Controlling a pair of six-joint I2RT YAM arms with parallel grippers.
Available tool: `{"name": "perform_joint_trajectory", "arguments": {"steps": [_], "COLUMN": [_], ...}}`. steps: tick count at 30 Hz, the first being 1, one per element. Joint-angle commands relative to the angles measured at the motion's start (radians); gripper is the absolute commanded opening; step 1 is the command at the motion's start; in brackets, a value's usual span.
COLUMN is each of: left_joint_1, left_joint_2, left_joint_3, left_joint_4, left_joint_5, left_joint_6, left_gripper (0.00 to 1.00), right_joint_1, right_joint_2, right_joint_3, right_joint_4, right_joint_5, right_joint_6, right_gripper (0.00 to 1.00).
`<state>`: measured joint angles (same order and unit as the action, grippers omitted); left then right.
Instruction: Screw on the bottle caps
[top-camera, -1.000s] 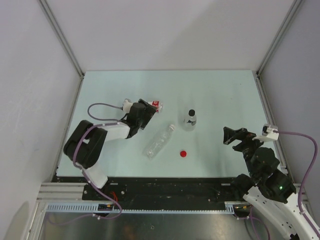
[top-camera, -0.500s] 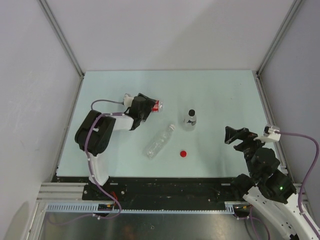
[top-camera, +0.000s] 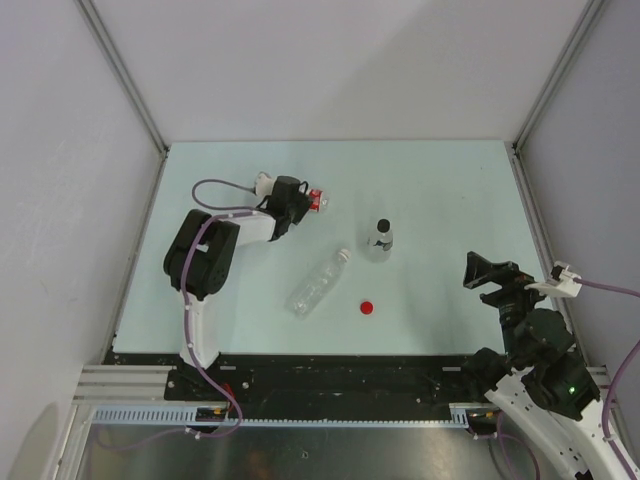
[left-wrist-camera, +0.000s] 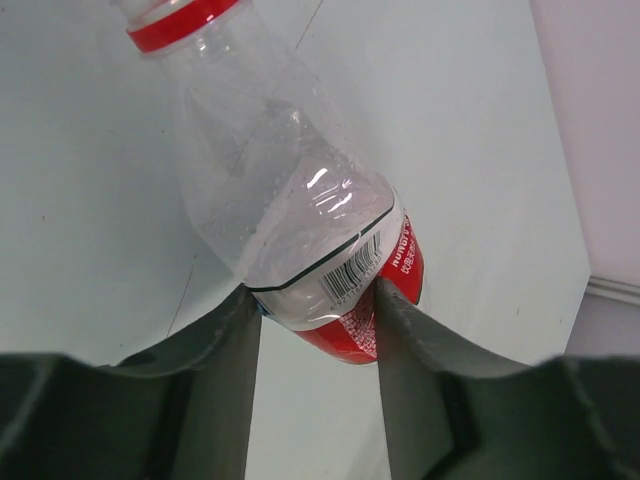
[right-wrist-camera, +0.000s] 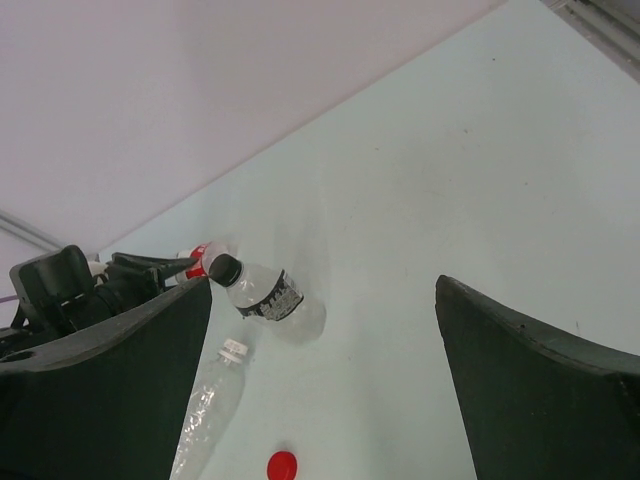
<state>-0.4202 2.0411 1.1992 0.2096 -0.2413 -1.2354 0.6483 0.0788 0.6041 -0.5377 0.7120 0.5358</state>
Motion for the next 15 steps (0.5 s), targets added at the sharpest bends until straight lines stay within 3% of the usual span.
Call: {"name": "perform_joint_trajectory", "arguments": {"steps": [1, 9, 15], "left_joint_1": [0.006, 0.007, 0.003], "left_joint_2": [0.009, -0.045, -0.194], "left_joint_3": [0.016, 0.028, -0.042], "left_joint_4": [-0.148, -0.148, -0.089], "left_joint_5": [-0.051, -0.055, -0.091], "left_joint_6": [0.081, 0.202, 0.377], "left_gripper": [0.34, 0.04, 0.00], "right_joint_1": [-0.004, -0.004, -0.005], "right_joint_2": [-0.013, -0.013, -0.012], "right_joint_3": [0.003, 0.003, 0.003], "right_joint_4": [0.000, -0.001, 0.004], "right_joint_5": [0.045, 0.046, 0.042], "right_joint_6": [0.027, 0.028, 0.025], "right_gripper": [0.98, 0.98, 0.98]}}
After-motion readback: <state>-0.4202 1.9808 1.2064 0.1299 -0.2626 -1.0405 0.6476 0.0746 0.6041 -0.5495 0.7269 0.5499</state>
